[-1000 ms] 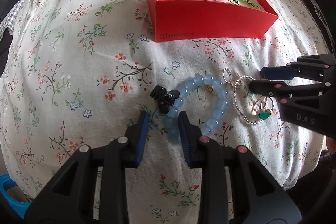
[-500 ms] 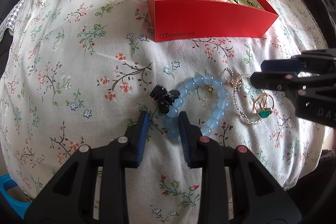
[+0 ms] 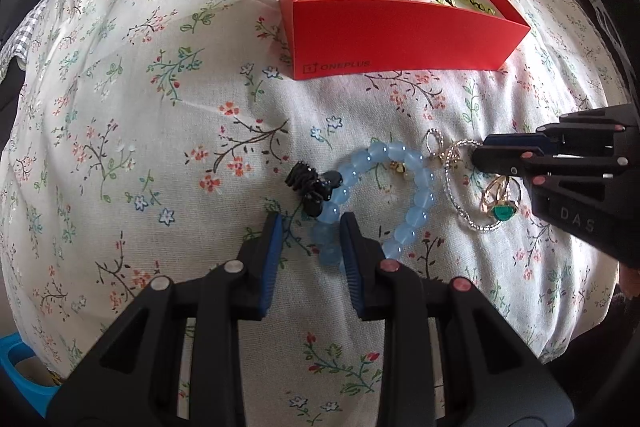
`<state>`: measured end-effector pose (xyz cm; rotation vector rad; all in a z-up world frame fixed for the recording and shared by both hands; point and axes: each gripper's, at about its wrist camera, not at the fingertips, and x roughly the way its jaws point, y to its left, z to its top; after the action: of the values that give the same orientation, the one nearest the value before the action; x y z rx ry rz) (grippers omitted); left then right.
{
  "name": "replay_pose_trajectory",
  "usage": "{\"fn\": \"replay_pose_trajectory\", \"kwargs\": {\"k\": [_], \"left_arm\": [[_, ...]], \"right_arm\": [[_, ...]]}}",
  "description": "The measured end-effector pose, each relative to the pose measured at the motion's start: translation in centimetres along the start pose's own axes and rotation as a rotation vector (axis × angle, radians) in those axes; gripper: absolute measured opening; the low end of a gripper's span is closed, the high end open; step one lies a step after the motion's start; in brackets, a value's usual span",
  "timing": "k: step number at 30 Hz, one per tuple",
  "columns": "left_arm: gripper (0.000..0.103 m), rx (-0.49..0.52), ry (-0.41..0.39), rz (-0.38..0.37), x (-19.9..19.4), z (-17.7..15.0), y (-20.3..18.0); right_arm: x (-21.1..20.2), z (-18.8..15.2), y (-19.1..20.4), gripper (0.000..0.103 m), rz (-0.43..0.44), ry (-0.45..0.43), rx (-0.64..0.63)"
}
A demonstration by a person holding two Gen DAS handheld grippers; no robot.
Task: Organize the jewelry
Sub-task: 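Grasp the light-blue bead bracelet with left tool while right tool grasps clear crystal bracelet, then carry both bracelets into the red box and open both tools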
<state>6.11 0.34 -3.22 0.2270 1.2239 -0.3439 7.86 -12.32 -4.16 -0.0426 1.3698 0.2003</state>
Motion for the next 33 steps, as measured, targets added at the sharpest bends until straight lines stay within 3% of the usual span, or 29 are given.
{"fn": "replay_pose_trajectory", "kwargs": {"k": [1,4,10,21,33], "left_arm": [[0.031,0.004,0.001,0.002,0.0,0.0,-0.1],[0.014,-0.007,0.002,-0.005,-0.4,-0.1,0.0],[0.013,-0.049,-0.01,-0.069,-1.8,-0.4,0.7],[0.013,-0.048,-0.134,-0.136,-6.8,-0.4,0.3],[0.013,-0.082,-0.238,-0.171,-9.9,2.1,0.3]], "right_arm": [[-0.1,0.0,0.3,0.009,-0.013,-0.006,-0.01],[-0.6,0.0,1.0,0.009,-0.013,-0.025,-0.02],[-3.5,-0.3,0.9,0.009,0.028,-0.102,-0.006],[-9.2,-1.4,0.6,0.009,0.09,-0.218,-0.024],[-12.7,-0.4,0.4,0.009,0.13,-0.321,0.014]]}}
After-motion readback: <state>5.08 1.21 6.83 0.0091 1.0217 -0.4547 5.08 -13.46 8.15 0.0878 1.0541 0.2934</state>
